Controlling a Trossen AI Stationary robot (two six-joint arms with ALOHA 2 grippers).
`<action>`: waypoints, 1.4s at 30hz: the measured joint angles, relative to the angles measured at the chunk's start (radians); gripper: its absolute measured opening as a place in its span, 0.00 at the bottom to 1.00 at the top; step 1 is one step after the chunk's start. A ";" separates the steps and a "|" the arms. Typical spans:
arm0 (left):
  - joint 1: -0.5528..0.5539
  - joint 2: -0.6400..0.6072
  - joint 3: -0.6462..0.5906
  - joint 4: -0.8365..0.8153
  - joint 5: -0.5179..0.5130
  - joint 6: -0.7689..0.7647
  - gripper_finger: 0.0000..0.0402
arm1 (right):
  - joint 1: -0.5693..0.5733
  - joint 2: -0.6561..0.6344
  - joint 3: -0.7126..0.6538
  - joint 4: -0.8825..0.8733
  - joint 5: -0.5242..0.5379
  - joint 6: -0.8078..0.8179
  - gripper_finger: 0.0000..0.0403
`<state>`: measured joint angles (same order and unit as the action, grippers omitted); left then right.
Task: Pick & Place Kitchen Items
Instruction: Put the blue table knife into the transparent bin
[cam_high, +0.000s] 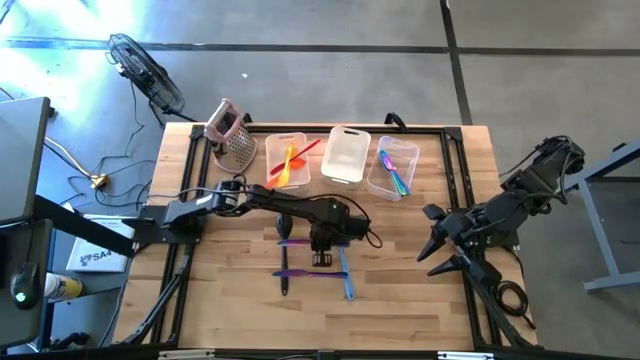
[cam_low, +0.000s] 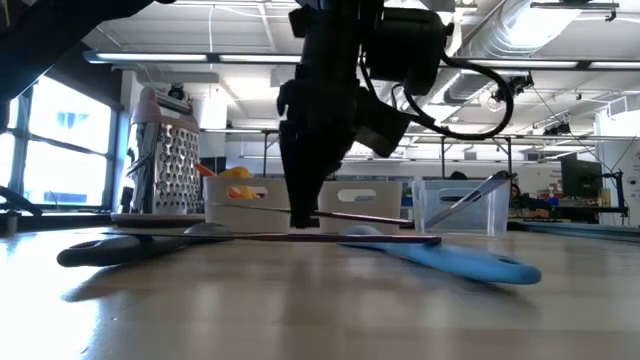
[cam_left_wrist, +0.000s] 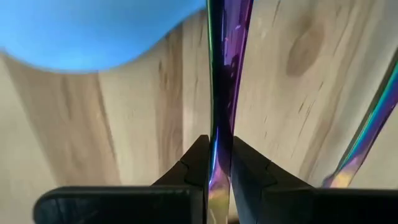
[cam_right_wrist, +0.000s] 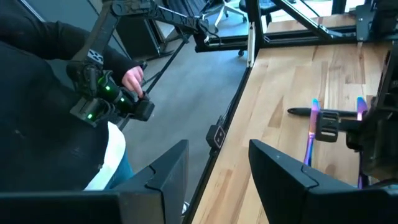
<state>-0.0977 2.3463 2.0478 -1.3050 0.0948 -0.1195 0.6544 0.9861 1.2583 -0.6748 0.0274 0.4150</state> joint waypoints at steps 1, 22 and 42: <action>-0.001 0.000 0.010 -0.022 -0.007 -0.001 0.08 | 0.000 0.000 0.000 0.002 0.000 -0.001 0.40; -0.038 -0.222 0.267 -0.111 -0.462 -0.258 0.08 | 0.095 -0.260 0.000 -0.020 0.415 -0.168 0.40; -0.147 -0.314 0.269 0.559 -0.889 -0.018 0.08 | 0.095 -0.128 0.001 -0.039 0.977 -0.162 0.40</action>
<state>-0.2444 2.0323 2.3165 -0.7456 -0.7938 -0.1378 0.7490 0.8579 1.2591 -0.7136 1.0047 0.2528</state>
